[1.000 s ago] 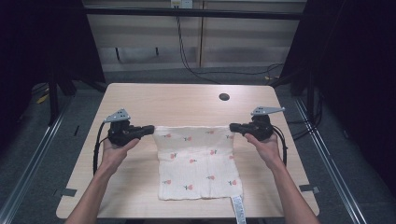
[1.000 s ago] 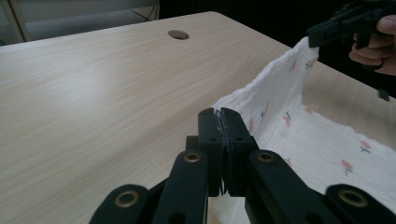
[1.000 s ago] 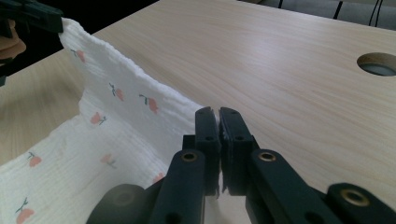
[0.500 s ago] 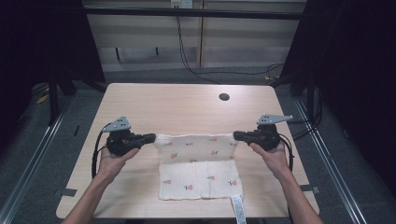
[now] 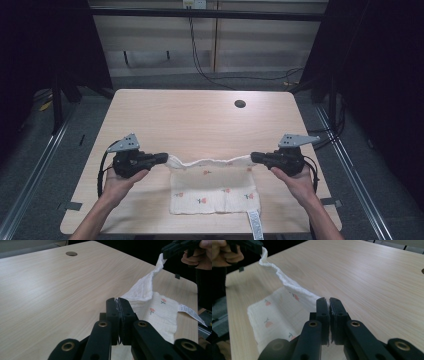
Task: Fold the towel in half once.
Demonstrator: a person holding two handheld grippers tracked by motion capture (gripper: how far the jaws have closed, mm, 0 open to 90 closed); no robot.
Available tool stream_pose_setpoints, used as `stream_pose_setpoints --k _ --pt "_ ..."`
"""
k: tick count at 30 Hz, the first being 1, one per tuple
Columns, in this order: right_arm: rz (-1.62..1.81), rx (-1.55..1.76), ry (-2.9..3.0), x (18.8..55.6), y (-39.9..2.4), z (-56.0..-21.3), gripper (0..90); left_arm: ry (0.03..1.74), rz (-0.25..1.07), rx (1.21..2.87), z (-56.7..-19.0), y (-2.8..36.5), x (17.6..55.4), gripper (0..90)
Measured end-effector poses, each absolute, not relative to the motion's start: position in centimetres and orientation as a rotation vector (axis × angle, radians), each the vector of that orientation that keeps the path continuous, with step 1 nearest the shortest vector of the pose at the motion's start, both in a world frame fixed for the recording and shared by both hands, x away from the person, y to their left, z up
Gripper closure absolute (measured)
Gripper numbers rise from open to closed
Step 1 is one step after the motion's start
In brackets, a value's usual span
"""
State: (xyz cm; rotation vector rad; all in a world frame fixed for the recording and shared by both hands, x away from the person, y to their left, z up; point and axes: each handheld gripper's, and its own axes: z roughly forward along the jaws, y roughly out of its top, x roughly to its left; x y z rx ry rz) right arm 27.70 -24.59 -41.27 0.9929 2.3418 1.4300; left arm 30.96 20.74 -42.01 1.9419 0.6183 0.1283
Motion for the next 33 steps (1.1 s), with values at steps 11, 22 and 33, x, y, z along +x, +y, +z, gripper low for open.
stream_pose_setpoints --k 11,22,33 --pt "1.418 1.028 2.372 25.5 -25.4 -43.3 86.1 0.609 0.099 1.995 -43.3 21.2 29.2 88.4" --pt "1.399 1.065 2.427 23.6 -25.7 -45.6 85.1 0.584 0.054 2.060 -45.3 20.8 27.8 88.3" --pt "1.328 1.067 2.498 22.7 -25.4 -47.2 82.2 0.535 0.023 2.152 -46.8 20.0 26.5 87.9"
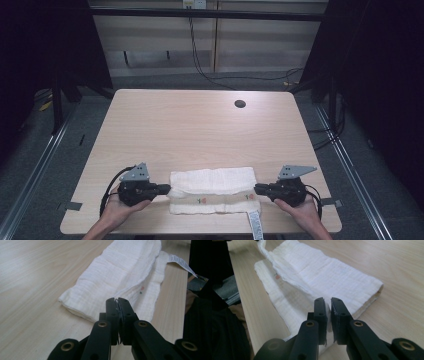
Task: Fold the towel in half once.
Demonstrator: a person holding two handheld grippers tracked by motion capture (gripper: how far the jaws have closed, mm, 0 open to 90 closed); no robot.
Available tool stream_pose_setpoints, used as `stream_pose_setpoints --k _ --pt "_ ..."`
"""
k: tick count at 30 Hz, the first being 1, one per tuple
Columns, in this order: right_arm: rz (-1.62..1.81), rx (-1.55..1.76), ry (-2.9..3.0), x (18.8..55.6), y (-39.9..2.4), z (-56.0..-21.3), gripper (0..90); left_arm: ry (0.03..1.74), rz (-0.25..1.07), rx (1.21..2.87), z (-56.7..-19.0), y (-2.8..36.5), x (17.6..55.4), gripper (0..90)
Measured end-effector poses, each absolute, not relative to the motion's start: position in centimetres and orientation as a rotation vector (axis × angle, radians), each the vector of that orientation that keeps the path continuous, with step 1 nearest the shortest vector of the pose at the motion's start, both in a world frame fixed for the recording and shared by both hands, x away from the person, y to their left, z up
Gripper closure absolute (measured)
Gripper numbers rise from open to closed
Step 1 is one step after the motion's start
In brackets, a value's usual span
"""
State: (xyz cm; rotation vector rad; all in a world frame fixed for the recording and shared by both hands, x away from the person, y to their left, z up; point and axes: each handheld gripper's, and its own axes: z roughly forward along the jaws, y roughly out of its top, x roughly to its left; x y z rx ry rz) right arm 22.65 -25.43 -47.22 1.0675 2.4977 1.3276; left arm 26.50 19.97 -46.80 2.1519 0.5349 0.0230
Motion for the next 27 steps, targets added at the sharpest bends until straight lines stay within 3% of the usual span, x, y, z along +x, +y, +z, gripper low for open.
stream_pose_setpoints --k 3,13,17,20,27 --pt "1.318 1.071 2.509 22.6 -25.4 -47.5 78.5 0.522 0.030 2.171 -47.0 19.7 26.2 87.7" --pt "1.290 1.065 2.542 22.2 -25.3 -48.1 78.1 0.489 -0.007 2.216 -47.6 19.1 25.5 86.3" --pt "1.291 1.067 2.537 22.3 -25.3 -48.1 77.5 0.485 -0.004 2.203 -47.3 19.4 25.2 83.6" --pt "1.292 1.074 2.518 22.5 -25.3 -47.9 75.9 0.528 0.026 2.151 -46.8 19.9 25.6 76.5" --pt "1.262 1.090 2.463 24.0 -25.2 -47.6 69.3 0.572 0.056 2.135 -46.4 19.6 27.3 74.8"
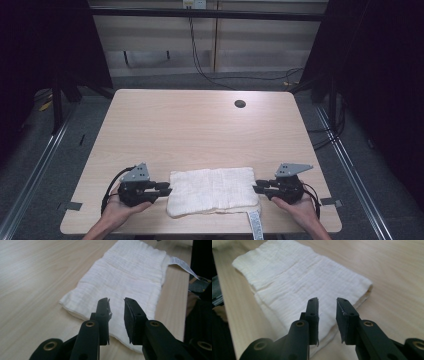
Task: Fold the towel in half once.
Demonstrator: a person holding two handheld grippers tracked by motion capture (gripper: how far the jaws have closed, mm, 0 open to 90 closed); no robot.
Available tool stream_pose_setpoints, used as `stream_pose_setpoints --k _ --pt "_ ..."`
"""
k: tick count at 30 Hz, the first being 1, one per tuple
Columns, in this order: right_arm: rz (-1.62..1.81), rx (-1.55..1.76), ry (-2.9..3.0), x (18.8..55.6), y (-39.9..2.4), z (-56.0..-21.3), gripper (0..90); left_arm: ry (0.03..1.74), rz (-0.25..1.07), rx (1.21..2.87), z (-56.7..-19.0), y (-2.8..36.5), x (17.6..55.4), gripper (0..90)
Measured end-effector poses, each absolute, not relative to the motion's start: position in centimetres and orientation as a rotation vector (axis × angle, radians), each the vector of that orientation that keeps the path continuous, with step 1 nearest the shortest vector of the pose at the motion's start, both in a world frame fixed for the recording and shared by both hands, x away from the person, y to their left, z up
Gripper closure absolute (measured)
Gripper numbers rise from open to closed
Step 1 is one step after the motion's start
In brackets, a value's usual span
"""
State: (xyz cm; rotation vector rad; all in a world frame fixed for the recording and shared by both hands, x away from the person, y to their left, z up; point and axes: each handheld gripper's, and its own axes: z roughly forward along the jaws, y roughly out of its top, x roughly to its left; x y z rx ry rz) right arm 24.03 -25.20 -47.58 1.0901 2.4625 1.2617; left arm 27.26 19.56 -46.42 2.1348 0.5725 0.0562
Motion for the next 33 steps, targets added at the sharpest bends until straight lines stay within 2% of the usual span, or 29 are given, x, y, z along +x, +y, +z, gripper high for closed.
stream_pose_setpoints --k 1,5,9,11,16,18,20,21,23,24,25,26,27,30,33 --pt "1.229 1.091 2.432 25.0 -25.1 -47.6 65.8 0.581 0.069 2.158 -46.8 19.0 28.1 74.6" --pt "1.198 1.116 2.408 27.5 -24.8 -47.6 61.1 0.601 0.121 2.241 -47.5 17.6 29.9 70.5" --pt "1.196 1.122 2.440 29.4 -24.5 -47.5 58.1 0.615 0.099 2.251 -48.2 16.9 31.2 70.3" --pt "1.160 1.154 2.457 30.8 -23.9 -48.0 57.2 0.623 0.084 2.284 -48.9 16.6 31.7 67.4" --pt "1.121 1.174 2.475 31.2 -23.3 -49.0 56.0 0.629 0.081 2.274 -48.8 16.7 31.8 63.4" --pt "1.104 1.165 2.477 31.3 -23.1 -49.2 58.6 0.639 0.075 2.258 -48.9 16.7 31.9 60.8" --pt "1.130 1.167 2.491 31.4 -23.2 -49.5 65.2 0.656 0.060 2.268 -49.1 16.7 32.1 60.0" --pt "1.130 1.167 2.491 31.4 -23.2 -49.5 65.2 0.656 0.060 2.268 -49.1 16.7 32.1 59.7" --pt "1.108 1.148 2.530 31.4 -22.9 -49.8 72.9 0.646 0.071 2.278 -49.3 16.4 32.0 58.9" --pt "1.108 1.148 2.530 31.4 -22.9 -49.8 72.9 0.646 0.071 2.278 -49.3 16.4 32.0 59.1" --pt "1.084 1.152 2.542 31.4 -22.9 -49.8 80.8 0.639 0.086 2.279 -49.3 16.3 31.8 60.5" --pt "1.084 1.152 2.542 31.4 -22.9 -49.8 80.8 0.639 0.086 2.279 -49.3 16.3 31.8 61.0" --pt "1.100 1.164 2.537 31.4 -23.1 -49.8 85.2 0.640 0.095 2.287 -49.3 16.3 31.7 61.0" --pt "1.092 1.180 2.525 31.5 -23.4 -49.8 86.2 0.638 0.101 2.280 -49.4 16.2 31.6 61.4" --pt "1.059 1.206 2.486 31.4 -24.0 -49.6 86.5 0.625 0.115 2.277 -49.5 15.4 31.0 66.2"
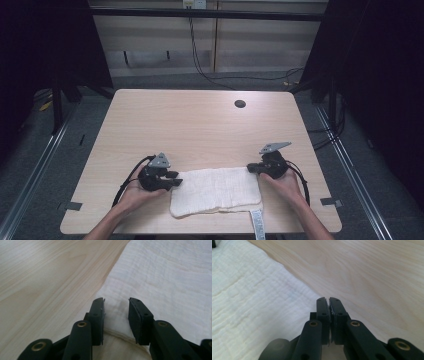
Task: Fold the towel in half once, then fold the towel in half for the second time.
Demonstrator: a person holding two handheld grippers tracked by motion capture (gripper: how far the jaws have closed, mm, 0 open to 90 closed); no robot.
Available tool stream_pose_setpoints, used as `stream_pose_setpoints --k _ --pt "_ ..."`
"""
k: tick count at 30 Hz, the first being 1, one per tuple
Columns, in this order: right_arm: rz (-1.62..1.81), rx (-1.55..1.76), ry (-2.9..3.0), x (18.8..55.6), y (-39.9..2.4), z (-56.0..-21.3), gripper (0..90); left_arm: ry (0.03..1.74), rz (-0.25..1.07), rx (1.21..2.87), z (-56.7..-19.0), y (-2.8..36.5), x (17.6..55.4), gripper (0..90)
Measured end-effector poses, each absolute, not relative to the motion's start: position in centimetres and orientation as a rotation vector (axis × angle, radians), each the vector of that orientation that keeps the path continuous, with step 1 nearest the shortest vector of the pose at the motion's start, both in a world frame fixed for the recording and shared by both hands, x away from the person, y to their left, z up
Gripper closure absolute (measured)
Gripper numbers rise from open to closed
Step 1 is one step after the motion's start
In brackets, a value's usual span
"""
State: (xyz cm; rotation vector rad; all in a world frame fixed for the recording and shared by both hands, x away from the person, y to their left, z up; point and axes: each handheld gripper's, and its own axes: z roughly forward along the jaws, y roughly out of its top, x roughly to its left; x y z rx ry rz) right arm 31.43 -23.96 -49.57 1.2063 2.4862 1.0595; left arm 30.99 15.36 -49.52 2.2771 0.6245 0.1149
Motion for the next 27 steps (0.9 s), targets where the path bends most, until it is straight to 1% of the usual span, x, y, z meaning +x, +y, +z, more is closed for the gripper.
stream_pose_setpoints --k 3,7,8,9,10,11,12,13,14,15,16,17,18,21,26,27 --pt "1.091 1.240 2.462 31.4 -24.8 -49.4 86.3 0.611 0.125 2.298 -49.4 14.8 30.7 65.6" --pt "1.085 1.228 2.455 31.1 -25.2 -49.3 85.3 0.610 0.093 2.283 -49.4 14.4 30.8 63.1" --pt "1.092 1.243 2.449 31.0 -25.5 -49.4 81.7 0.620 0.089 2.268 -49.3 14.6 30.8 62.4" --pt "1.092 1.243 2.449 31.0 -25.5 -49.4 81.7 0.620 0.089 2.268 -49.3 14.6 30.8 62.3" --pt "1.102 1.228 2.438 31.0 -25.6 -49.5 74.8 0.628 0.062 2.243 -48.9 15.1 31.0 61.1" --pt "1.102 1.228 2.438 31.0 -25.6 -49.5 74.8 0.628 0.062 2.243 -48.9 15.1 31.0 59.6" --pt "1.114 1.222 2.426 30.8 -25.4 -49.5 67.8 0.643 0.040 2.224 -48.7 15.5 31.2 57.9" --pt "1.114 1.222 2.426 30.8 -25.4 -49.5 67.8 0.643 0.040 2.224 -48.7 15.5 31.2 55.6" --pt "1.124 1.219 2.400 30.4 -25.3 -49.0 62.8 0.661 0.007 2.209 -48.6 16.0 31.4 53.3" --pt "1.124 1.219 2.400 30.4 -25.3 -49.0 62.8 0.661 0.007 2.209 -48.6 16.0 31.4 51.8" --pt "1.165 1.213 2.381 30.0 -25.1 -48.4 58.6 0.682 0.005 2.200 -48.6 16.3 31.5 51.3" --pt "1.171 1.203 2.375 29.7 -25.0 -48.1 57.1 0.682 0.005 2.200 -48.6 16.3 31.5 50.5" --pt "1.186 1.193 2.383 29.6 -24.9 -47.8 57.8 0.686 0.024 2.210 -48.6 16.5 31.4 51.4" --pt "1.219 1.172 2.420 29.1 -24.5 -47.5 58.2 0.694 0.034 2.217 -48.6 16.8 31.4 49.1" --pt "1.241 1.099 2.490 28.0 -22.8 -47.0 56.5 0.704 0.067 2.205 -48.1 17.1 31.6 47.6" --pt "1.269 1.059 2.508 27.6 -22.0 -46.7 58.4 0.707 0.075 2.212 -47.7 17.0 32.1 45.8"
